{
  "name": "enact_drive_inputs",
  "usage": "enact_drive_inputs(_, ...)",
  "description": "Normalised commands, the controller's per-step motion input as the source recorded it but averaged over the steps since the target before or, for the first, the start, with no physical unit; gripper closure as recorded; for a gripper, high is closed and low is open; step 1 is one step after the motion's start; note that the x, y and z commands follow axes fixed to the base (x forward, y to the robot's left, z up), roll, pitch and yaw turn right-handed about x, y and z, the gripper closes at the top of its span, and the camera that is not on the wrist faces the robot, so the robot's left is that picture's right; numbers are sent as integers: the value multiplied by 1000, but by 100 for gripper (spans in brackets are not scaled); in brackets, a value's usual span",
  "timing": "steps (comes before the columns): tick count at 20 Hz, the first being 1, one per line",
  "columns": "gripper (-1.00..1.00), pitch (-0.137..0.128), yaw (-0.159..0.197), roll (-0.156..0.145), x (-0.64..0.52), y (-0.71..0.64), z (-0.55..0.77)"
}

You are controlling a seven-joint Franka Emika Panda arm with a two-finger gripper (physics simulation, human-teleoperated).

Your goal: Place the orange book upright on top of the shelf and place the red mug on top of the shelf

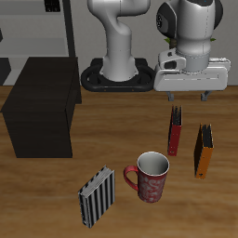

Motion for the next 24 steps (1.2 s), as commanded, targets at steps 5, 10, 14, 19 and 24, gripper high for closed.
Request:
enact_drive_inputs(5,-100,-7,6,9,66,222,-77)
enact_drive_inputs(10,-100,-8,18,20,121,274,-82)
enact_drive_inputs(14,-100,4,-4,-10,105,133,-40)
enact_drive_inputs(19,-100,-16,3,-24,130,75,-90)
enact_drive_inputs(24,-100,-1,18,1,112,29,-171)
